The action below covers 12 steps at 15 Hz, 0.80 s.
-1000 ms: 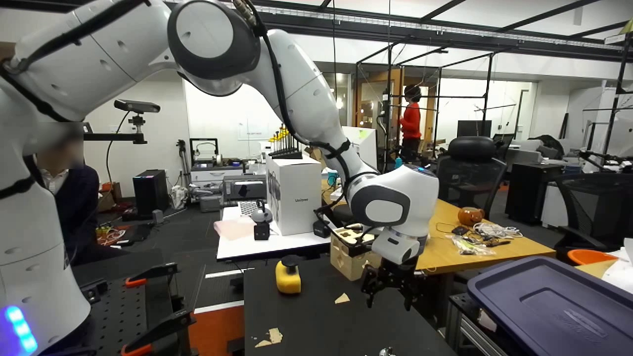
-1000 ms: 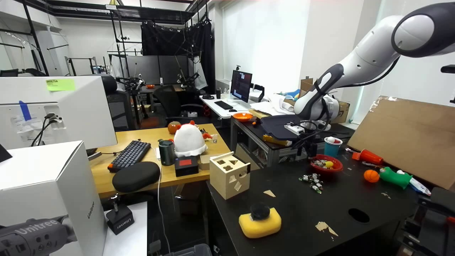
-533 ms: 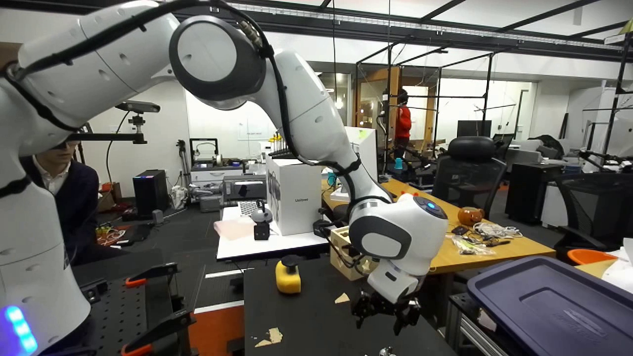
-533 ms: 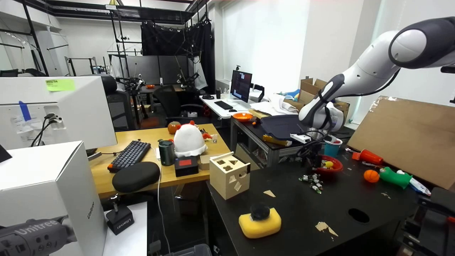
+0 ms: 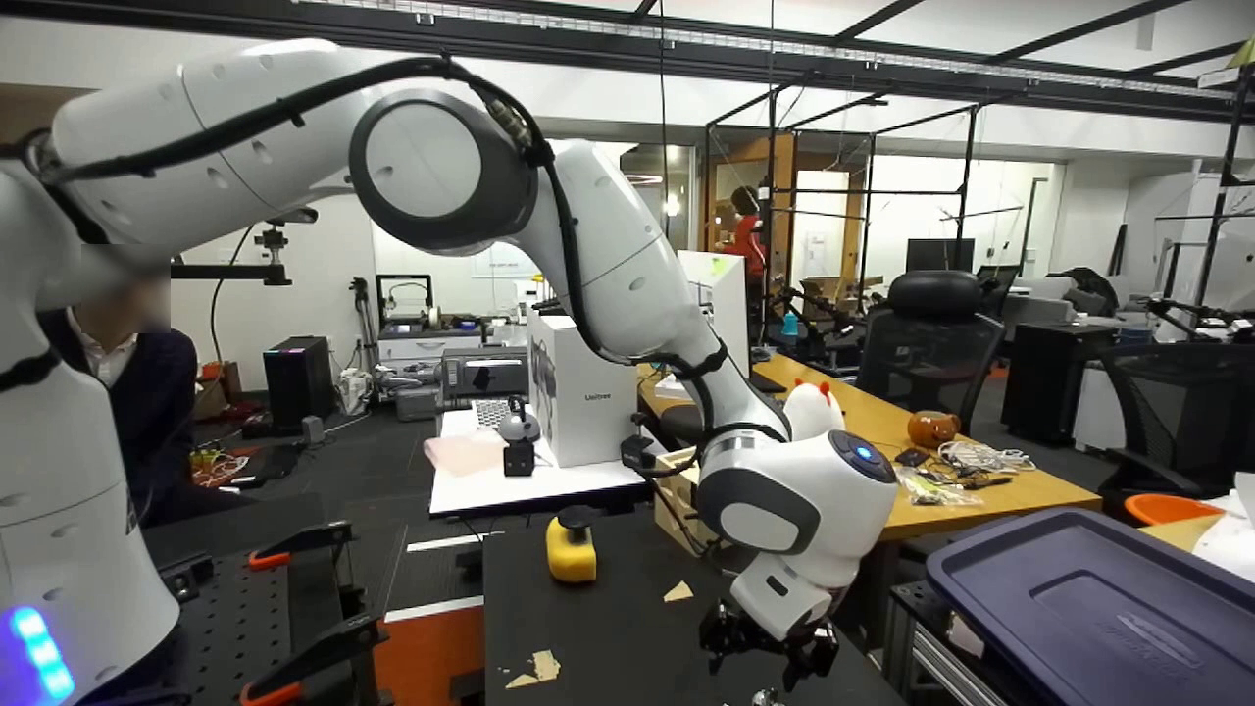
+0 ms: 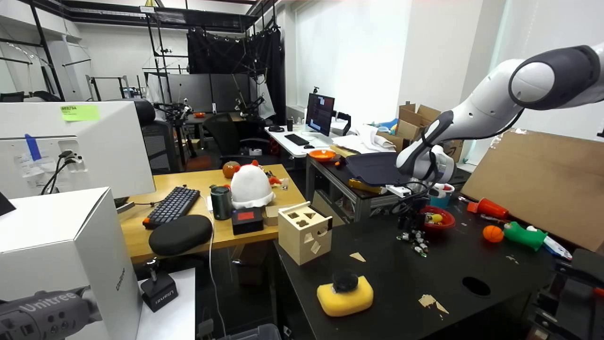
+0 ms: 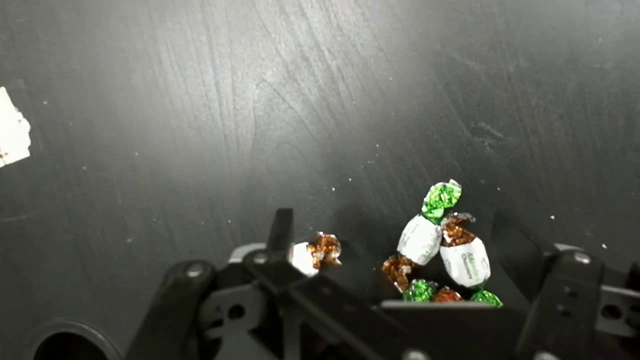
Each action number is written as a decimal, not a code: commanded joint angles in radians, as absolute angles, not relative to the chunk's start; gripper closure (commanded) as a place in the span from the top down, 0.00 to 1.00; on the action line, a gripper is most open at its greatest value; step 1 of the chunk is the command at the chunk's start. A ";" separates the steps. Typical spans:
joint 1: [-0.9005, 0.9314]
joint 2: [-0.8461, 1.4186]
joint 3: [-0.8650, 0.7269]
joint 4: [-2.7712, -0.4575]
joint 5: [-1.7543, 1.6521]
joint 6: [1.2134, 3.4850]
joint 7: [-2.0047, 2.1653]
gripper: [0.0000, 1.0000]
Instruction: Pick up the sweets from the table and put them in the bowl
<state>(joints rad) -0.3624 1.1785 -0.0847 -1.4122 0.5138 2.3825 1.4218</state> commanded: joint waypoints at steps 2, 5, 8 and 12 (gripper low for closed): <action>-0.343 1.210 -0.097 -1.364 0.524 2.392 1.465 1.00; -0.315 1.225 -0.126 -1.351 0.501 2.390 1.519 1.00; -0.284 1.242 -0.158 -1.336 0.475 2.385 1.579 1.00; -0.248 1.269 -0.189 -1.308 0.424 2.377 1.664 1.00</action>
